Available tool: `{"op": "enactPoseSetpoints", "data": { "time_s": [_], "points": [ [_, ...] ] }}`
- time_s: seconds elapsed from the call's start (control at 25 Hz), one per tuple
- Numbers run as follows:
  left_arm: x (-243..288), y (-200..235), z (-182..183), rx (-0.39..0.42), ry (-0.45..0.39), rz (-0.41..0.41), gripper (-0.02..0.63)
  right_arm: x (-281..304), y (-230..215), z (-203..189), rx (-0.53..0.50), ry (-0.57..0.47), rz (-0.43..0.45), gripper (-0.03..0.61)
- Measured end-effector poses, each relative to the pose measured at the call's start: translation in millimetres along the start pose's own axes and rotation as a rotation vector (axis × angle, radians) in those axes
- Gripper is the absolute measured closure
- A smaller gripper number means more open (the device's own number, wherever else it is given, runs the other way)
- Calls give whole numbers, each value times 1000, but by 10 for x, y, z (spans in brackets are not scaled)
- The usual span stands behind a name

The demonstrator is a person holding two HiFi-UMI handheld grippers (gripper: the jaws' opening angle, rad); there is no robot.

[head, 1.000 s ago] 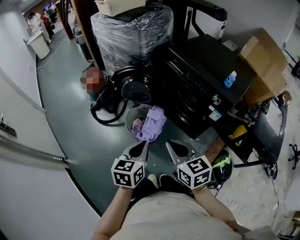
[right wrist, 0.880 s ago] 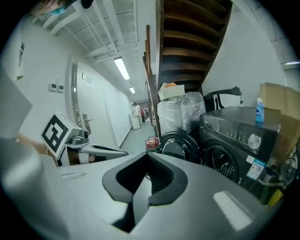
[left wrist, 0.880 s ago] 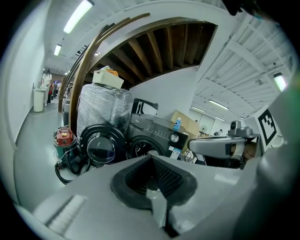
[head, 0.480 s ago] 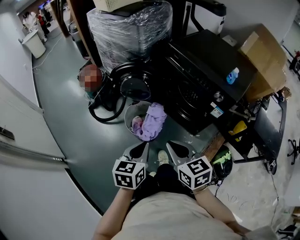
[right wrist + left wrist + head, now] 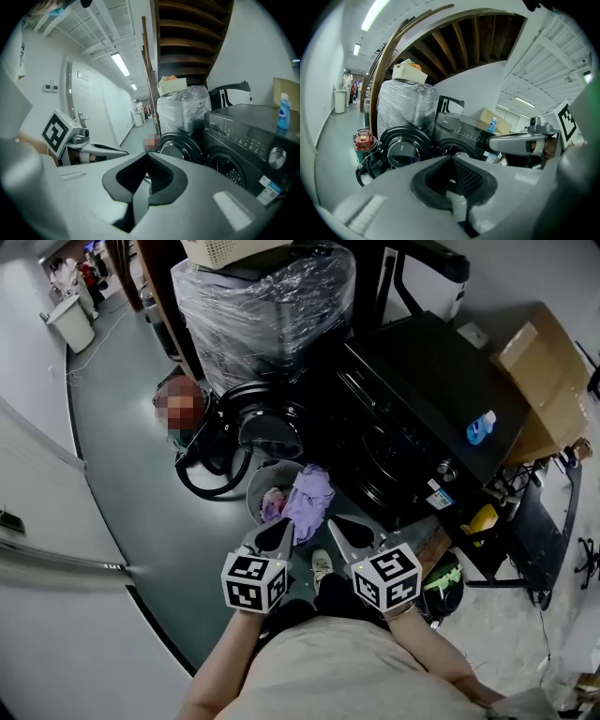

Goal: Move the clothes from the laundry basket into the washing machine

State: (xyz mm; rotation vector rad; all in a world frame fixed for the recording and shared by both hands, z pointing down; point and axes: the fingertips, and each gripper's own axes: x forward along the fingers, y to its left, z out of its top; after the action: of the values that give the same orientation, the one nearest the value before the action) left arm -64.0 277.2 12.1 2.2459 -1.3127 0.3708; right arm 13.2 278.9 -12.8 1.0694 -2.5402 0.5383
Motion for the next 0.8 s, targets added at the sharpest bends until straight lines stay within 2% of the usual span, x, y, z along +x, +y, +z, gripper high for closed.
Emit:
{"op": "enactPoseSetpoints", "data": {
  "time_s": [0.2,0.4,0.6,0.8],
  "points": [
    [330,197,312,-24,-44,71,614,285,-367,241,-17,18,44,550],
    [649,338,472,-78,-50,105,614,480,-721,389,-27,39,61,550],
    [823,372,588,-123,-68,103,614,620,-848,385,-22,73,89,551],
    [883,434,611,-126,-61,110,614,715,-932,415,-3,77,86,551]
  ]
}}
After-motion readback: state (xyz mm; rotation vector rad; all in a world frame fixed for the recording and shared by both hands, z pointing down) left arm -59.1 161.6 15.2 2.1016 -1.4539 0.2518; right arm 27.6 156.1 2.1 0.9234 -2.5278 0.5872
